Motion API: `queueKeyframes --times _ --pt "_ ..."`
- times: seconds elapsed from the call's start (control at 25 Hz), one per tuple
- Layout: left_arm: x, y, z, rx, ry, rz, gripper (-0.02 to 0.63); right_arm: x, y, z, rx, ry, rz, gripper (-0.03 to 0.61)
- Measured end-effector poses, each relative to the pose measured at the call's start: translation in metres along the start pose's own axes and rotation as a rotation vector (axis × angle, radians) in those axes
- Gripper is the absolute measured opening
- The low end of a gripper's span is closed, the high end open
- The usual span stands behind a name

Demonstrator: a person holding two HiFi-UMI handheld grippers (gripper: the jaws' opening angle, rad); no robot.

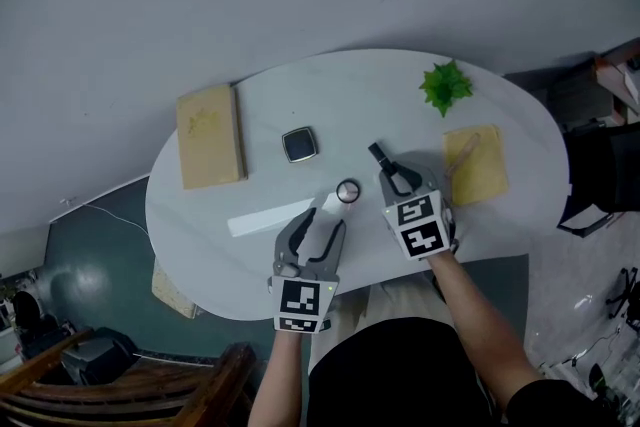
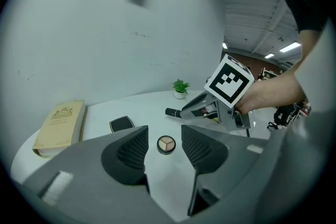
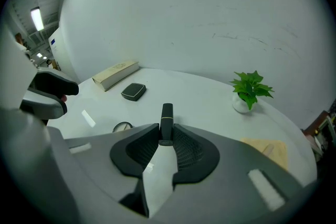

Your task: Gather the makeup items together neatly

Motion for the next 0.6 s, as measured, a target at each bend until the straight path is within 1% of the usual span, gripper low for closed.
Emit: queueKeyframes --times 0.4,0.6 --pt "-0.004 0.011 0.012 -0.079 -0.005 -0.031 0.196 -0.013 0.022 0.014 -0.085 -0.049 -0.082 0.094" --pt "-0.007 0.017 0.015 -0.103 -0.009 -0.037 0.195 -0.025 0.035 0.014 -0.118 -0.048 -0.101 0.094"
Point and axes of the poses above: the fingertips, and each gripper's own axes: z backward along the fingers, y to its left, x out of its top, the point moved 5 cm from there along z, backward along the fingers, and after that the axes turned 7 degrees about -y, right-handed, at the moved point
